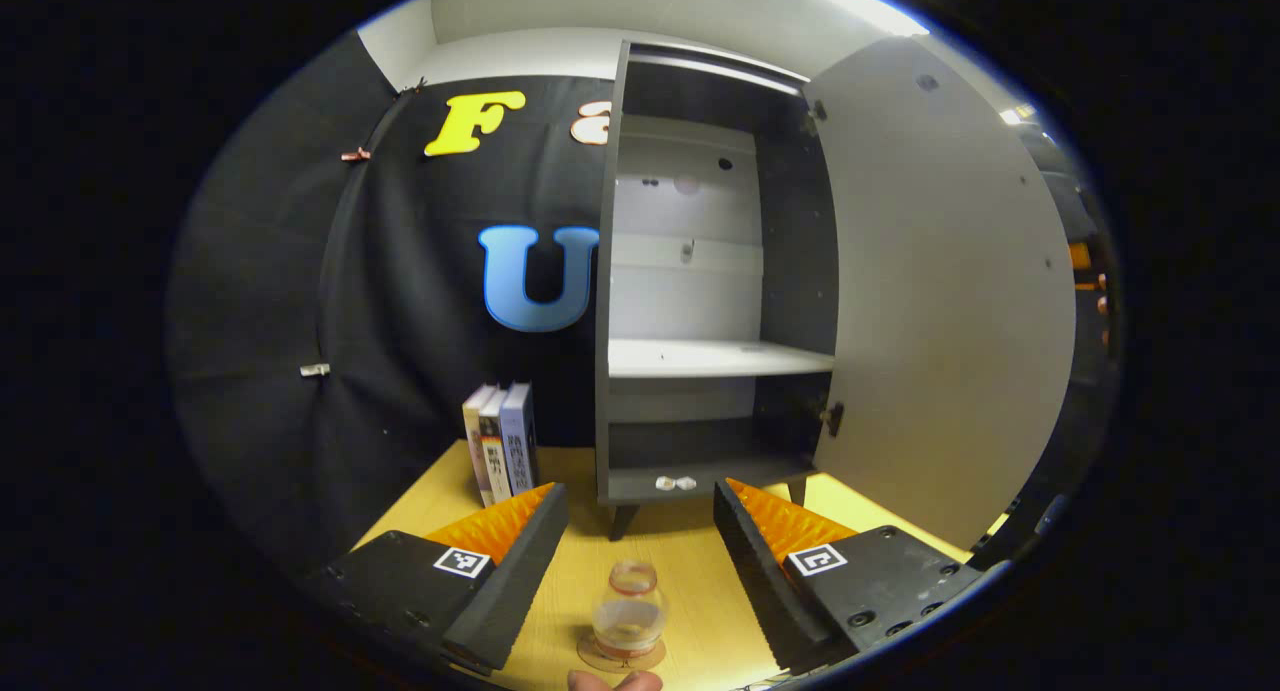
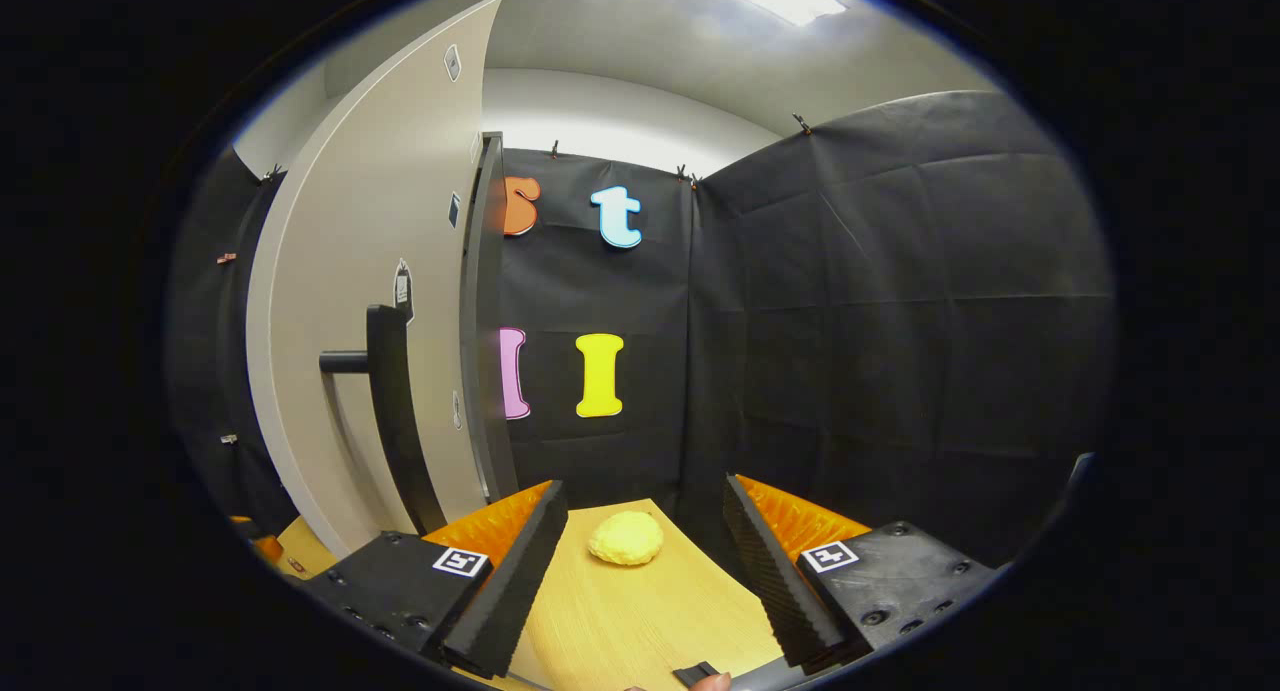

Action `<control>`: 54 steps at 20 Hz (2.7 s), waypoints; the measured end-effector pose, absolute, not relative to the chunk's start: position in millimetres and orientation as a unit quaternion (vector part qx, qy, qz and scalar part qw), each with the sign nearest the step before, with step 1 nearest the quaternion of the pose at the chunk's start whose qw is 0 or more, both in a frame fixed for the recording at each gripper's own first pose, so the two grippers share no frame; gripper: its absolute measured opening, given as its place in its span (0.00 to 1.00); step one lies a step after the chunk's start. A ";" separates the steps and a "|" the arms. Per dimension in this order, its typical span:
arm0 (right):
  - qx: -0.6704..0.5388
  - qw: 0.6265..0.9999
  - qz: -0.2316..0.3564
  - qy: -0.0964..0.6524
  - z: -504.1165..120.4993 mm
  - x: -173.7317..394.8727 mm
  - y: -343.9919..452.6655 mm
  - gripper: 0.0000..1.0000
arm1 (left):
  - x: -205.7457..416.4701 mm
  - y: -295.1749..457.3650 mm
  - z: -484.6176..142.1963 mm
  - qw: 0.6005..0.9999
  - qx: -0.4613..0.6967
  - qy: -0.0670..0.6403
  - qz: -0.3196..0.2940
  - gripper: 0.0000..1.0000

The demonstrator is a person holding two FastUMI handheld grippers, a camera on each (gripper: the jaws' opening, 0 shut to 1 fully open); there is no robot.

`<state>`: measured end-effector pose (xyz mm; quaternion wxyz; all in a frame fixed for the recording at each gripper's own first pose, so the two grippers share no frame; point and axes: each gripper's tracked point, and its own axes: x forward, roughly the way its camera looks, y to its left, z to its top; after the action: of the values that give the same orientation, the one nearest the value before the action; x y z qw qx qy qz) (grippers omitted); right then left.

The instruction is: Open the cabinet door with the right hand, grasp the bottle in the cabinet with the left hand and place it on the coaster, then close the cabinet door with the right hand.

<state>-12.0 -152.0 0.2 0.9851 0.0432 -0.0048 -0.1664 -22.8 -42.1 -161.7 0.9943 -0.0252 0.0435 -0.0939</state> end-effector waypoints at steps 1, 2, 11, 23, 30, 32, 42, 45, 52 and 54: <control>0.049 0.985 -0.163 -0.008 2.2 -11.1 -149.4 0.98 | -20.5 -40.6 -142.5 0.995 -0.025 0.040 -0.088 0.93; 0.055 0.986 -0.159 -0.011 3.9 -8.5 -147.7 0.98 | -18.8 -39.3 -122.0 0.996 -0.024 0.036 -0.083 0.93; 0.072 0.988 -0.134 -0.023 12.1 1.4 -134.4 0.97 | -16.4 -22.6 -12.6 0.999 -0.019 0.016 -0.039 0.94; 0.084 0.992 -0.093 -0.021 11.8 7.5 -89.8 0.96 | -22.4 -18.5 -14.7 0.999 -0.012 0.009 -0.047 0.92; 0.104 0.994 -0.028 -0.010 9.9 14.7 -17.0 0.96 | -21.6 -8.4 -17.4 0.999 -0.006 0.009 -0.042 0.92; 0.108 0.994 -0.008 -0.008 8.7 19.1 5.8 0.96 | -23.4 -4.6 -17.9 0.999 -0.006 0.008 -0.039 0.95; 0.118 0.989 0.083 0.018 0.0 36.7 104.6 0.96 | -28.5 3.4 -20.0 0.999 -0.002 0.011 -0.040 0.92; 0.107 0.988 0.110 0.018 1.5 27.9 119.2 0.97 | -29.0 2.1 -18.6 0.999 -0.002 0.008 -0.042 0.95; 0.101 0.990 0.100 0.016 6.0 27.5 103.7 0.97 | -32.5 -3.0 -20.1 0.999 -0.005 0.008 -0.049 0.92; 0.095 0.991 0.097 0.015 5.1 23.3 103.2 0.97 | -33.2 -5.8 -20.3 0.999 -0.007 0.008 -0.052 0.92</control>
<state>23.3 103.2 5.1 0.9906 0.0949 0.0147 0.0974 -33.2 -5.8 -20.3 0.9986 -0.0070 0.0081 -0.0519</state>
